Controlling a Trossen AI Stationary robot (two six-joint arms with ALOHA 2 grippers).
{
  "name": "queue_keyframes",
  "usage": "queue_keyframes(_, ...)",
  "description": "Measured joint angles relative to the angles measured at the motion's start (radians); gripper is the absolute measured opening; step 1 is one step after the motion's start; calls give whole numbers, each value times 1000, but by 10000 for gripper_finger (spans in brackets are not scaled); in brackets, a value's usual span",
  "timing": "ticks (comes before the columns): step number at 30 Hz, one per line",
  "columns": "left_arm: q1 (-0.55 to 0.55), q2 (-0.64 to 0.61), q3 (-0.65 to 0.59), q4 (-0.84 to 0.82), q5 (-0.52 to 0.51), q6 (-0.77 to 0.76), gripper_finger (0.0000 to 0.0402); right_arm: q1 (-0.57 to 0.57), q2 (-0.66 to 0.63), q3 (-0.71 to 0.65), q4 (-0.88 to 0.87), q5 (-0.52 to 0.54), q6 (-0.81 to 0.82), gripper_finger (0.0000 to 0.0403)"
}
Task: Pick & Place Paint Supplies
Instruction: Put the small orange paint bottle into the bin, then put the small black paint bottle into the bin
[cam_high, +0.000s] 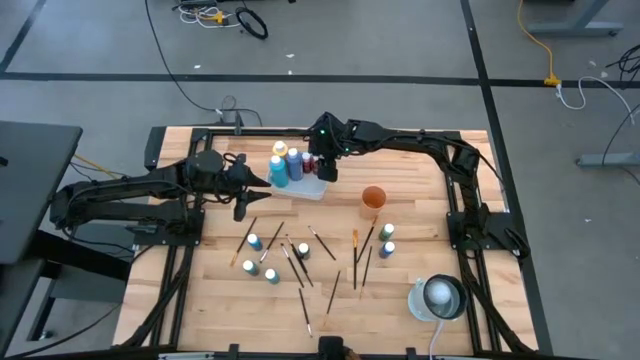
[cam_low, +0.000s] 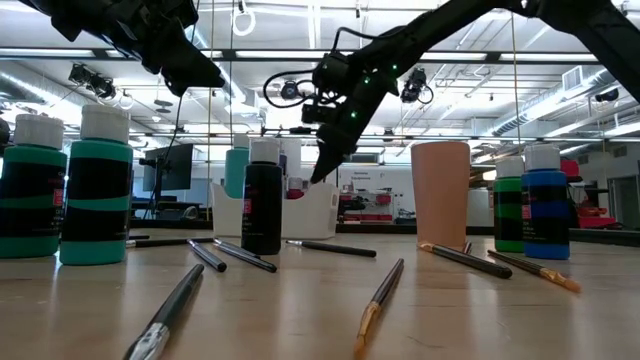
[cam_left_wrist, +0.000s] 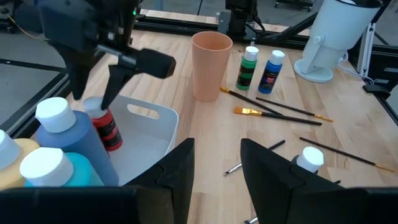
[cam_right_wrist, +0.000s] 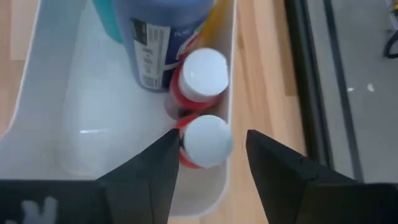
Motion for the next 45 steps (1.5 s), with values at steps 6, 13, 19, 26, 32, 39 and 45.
queue_keyframes(6,0,0,0,0,0,0,139,52,-68,0,-10,15,11,192)
queue_keyframes(13,0,0,0,0,0,0,139,169,-148,0,-17,-25,69,192)
queue_keyframes(19,0,0,0,0,0,0,139,312,-154,0,-25,-105,52,192)
queue_keyframes(26,0,0,0,0,0,-20,139,456,-135,0,0,-154,81,192)
queue_keyframes(32,0,0,0,1,0,-42,139,535,-99,0,45,-192,102,192)
queue_keyframes(39,0,0,1,4,1,-79,139,557,-45,0,52,-193,139,192)
queue_keyframes(45,0,0,1,10,2,-76,139,545,-4,0,47,-138,149,192)
